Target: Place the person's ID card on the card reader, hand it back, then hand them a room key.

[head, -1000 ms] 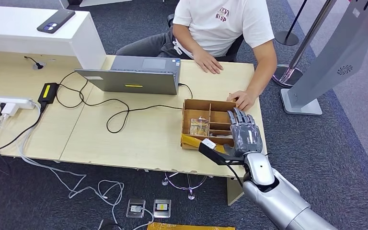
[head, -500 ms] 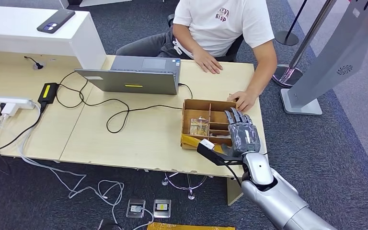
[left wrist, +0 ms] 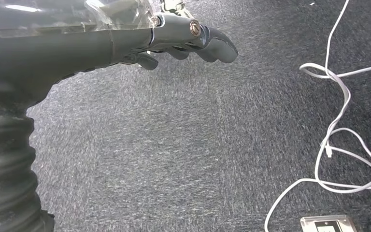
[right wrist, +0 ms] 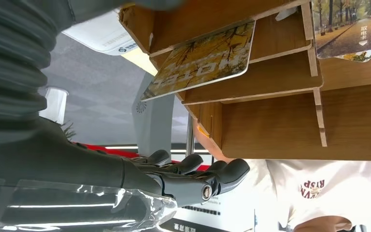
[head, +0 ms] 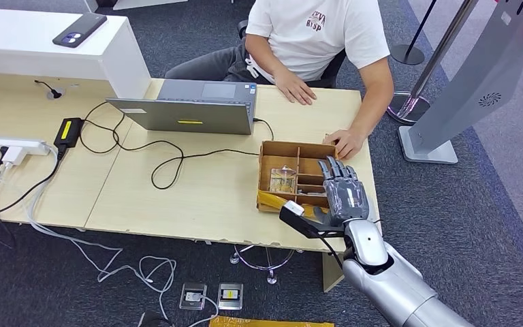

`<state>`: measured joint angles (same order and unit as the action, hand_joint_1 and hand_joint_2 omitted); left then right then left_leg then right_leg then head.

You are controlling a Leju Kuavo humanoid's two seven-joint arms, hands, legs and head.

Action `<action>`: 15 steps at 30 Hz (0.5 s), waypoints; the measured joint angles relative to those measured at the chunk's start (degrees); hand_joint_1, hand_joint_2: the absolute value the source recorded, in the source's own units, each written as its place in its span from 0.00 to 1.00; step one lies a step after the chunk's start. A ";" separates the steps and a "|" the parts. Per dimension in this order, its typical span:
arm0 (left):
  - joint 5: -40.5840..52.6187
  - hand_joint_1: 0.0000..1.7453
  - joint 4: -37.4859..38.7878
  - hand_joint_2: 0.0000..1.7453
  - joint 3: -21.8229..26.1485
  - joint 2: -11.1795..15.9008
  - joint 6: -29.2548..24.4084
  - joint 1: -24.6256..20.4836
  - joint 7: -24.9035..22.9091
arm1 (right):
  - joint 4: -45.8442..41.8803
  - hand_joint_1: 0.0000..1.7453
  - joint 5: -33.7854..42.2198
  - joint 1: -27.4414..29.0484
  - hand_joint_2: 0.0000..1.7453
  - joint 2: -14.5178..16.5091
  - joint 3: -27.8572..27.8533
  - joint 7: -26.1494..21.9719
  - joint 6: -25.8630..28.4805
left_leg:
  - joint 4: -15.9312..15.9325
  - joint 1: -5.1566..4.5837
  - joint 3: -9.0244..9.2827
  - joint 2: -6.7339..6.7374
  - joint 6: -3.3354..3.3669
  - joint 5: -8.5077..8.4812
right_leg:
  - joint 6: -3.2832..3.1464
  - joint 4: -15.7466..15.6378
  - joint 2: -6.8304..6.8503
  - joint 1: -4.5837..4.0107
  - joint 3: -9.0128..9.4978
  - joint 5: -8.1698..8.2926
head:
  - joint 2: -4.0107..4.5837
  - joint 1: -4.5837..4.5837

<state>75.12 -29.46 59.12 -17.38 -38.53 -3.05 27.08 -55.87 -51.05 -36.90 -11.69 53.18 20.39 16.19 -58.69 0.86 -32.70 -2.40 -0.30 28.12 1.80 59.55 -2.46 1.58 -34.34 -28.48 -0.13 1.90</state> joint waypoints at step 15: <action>-0.37 0.00 0.00 1.00 0.20 0.00 0.00 0.00 0.00 | 0.00 1.00 0.34 0.20 1.00 0.02 0.00 -0.38 -1.17 | 0.00 0.00 0.00 0.00 0.00 0.00 | 0.00 0.00 0.00 0.00 0.00 0.00 | 0.00 -0.01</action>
<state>74.75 -29.46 59.32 -17.38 -38.53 -3.06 27.08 -55.87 -50.71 -36.70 -11.68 53.18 20.02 15.02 -58.69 0.86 -32.70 -2.40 -0.30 28.13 1.80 59.55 -2.46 1.58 -34.33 -28.48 -0.13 1.90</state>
